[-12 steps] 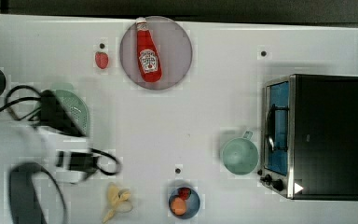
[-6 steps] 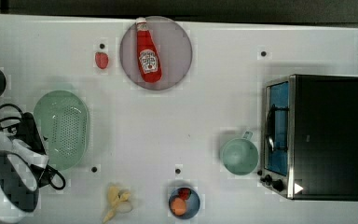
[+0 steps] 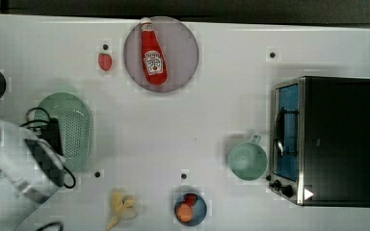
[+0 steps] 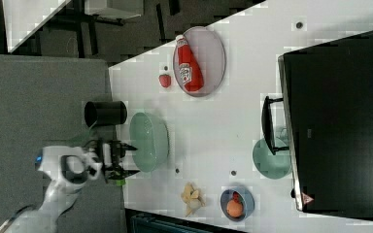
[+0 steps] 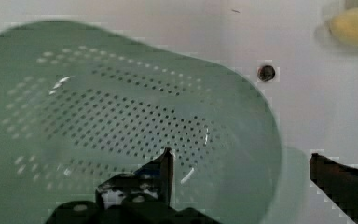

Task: Drag strainer left to right.

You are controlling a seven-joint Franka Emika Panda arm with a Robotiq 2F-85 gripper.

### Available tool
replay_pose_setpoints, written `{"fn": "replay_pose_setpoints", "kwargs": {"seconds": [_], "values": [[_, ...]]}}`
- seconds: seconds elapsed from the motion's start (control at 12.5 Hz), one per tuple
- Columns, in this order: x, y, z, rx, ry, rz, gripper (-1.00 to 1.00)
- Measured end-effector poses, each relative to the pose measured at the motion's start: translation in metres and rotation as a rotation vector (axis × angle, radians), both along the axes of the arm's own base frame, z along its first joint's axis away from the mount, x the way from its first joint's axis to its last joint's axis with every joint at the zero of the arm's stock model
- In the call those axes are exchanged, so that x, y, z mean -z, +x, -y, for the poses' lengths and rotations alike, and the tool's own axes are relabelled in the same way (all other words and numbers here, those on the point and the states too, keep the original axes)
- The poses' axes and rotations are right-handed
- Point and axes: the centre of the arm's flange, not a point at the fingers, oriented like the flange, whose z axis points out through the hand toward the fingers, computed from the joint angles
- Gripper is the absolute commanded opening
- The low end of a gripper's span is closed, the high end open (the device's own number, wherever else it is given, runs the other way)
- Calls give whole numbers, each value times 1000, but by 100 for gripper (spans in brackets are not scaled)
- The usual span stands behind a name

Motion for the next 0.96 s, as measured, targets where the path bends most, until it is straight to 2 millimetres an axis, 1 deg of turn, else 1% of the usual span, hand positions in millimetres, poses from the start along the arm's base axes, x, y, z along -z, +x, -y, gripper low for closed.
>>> {"fn": "replay_pose_setpoints", "kwargs": {"seconds": [0.16, 0.24, 0.32, 0.48, 0.56, 0.72, 0.8, 0.96], "values": [[43, 7, 14, 41, 23, -11, 100], [60, 12, 20, 73, 44, -12, 100], [71, 16, 27, 94, 44, -21, 100], [93, 29, 47, 99, 28, 26, 100], [101, 36, 60, 127, 8, 25, 100], [107, 49, 81, 177, -10, 36, 100], [106, 51, 84, 191, -14, 44, 100], [104, 53, 82, 208, 1, 60, 100]]}}
